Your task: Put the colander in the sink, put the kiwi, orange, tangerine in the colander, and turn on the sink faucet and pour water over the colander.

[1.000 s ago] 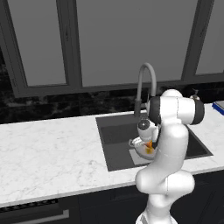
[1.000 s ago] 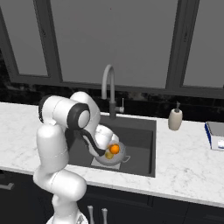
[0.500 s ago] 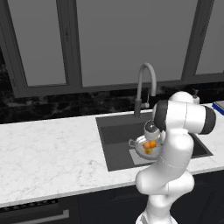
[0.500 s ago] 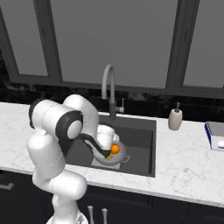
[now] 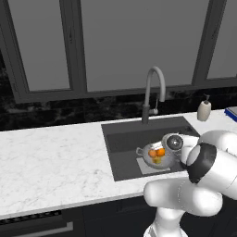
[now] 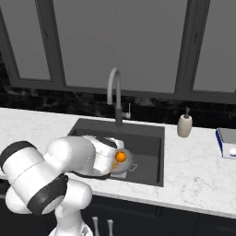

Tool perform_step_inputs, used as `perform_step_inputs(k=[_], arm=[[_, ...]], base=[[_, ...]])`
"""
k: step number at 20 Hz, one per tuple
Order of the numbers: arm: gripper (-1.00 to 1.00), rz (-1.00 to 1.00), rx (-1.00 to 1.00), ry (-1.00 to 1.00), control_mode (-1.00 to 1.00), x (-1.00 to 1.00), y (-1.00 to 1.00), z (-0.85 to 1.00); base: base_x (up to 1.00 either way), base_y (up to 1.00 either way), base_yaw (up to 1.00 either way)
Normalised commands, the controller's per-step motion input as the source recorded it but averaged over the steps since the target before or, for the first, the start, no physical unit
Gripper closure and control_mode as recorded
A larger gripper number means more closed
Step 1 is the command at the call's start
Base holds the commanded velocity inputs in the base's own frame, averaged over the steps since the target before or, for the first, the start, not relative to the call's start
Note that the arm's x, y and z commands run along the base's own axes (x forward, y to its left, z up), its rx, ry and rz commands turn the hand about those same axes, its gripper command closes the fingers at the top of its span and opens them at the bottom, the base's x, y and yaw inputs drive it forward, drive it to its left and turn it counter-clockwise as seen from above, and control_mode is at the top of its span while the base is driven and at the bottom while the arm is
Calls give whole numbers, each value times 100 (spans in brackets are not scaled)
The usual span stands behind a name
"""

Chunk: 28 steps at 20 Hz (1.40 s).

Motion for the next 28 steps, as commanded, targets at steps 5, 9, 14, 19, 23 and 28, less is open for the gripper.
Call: perform_step_inputs(k=[5, 9, 14, 19, 23, 28], arm=[[-100, 6, 1, -23, -100, -41, -44, 100], [-100, 14, 17, -10, -100, -9, -64, 97], [-100, 22, 26, 25, -100, 9, -66, 40], [-100, 26, 22, 29, -100, 13, -35, 4], [-100, 11, 20, 20, -100, 20, -14, 57], [-100, 7, 12, 5, -100, 0, -2, 100]], base=[[0, 0, 0], [0, 0, 0], [0, 0, 0], [0, 0, 0], [0, 0, 0], [0, 0, 0]])
